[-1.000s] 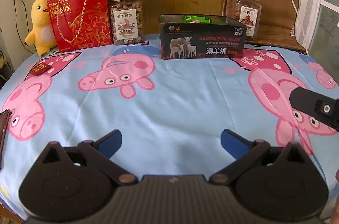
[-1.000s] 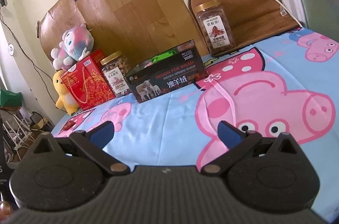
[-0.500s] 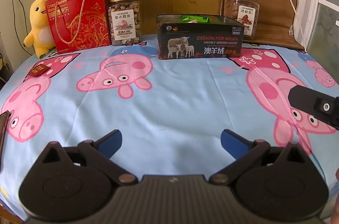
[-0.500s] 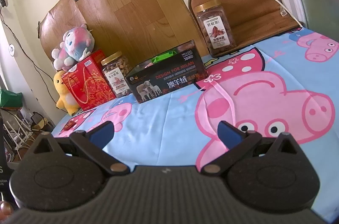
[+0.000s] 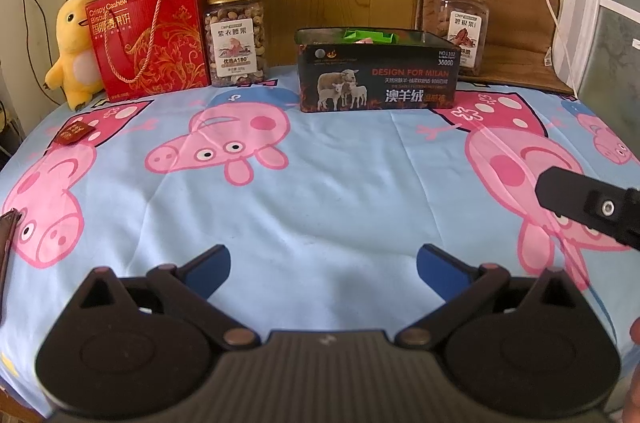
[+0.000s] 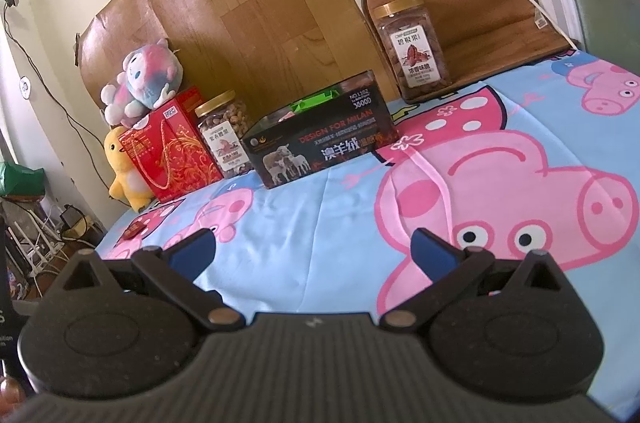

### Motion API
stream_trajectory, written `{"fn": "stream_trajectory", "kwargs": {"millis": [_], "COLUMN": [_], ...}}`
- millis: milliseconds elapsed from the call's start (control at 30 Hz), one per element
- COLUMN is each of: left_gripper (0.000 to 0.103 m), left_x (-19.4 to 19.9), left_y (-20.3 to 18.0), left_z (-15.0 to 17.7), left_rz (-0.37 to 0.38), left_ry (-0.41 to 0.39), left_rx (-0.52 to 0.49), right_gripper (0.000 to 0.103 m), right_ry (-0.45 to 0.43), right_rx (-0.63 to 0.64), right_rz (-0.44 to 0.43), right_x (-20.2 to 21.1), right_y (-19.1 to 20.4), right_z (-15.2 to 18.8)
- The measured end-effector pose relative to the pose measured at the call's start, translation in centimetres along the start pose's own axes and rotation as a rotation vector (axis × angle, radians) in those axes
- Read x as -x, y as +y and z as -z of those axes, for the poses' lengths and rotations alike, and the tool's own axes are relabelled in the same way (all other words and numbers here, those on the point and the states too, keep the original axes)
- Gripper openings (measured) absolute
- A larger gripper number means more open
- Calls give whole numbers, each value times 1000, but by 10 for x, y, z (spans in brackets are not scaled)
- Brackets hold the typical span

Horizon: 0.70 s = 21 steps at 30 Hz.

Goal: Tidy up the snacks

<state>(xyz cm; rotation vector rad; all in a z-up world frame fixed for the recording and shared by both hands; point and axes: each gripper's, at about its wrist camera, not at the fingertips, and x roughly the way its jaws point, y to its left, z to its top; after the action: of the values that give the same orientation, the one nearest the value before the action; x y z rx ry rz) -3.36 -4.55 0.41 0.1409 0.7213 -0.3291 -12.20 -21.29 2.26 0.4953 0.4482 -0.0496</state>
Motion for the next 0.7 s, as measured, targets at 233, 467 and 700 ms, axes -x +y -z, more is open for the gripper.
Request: {"fn": "stream_trajectory", "kwargs": {"millis": [233,467,700], "left_gripper": [103,103,103], "left_x": [1,4,3], "left_y": [-2,-4,-1], "left_z": [1,1,-1], "left_rz": [-26,-40,-72], "left_ry": [-21,-28,-36], "left_rx": [-11,-22,-16], "right_gripper": [103,103,103], "right_ry": [-3,-11,-13], "right_rx": [6,11,14], "right_rz": [0,4,6], "right_x": [0,1,2], "right_y": [0,1,2], "right_z": [0,0,0]}}
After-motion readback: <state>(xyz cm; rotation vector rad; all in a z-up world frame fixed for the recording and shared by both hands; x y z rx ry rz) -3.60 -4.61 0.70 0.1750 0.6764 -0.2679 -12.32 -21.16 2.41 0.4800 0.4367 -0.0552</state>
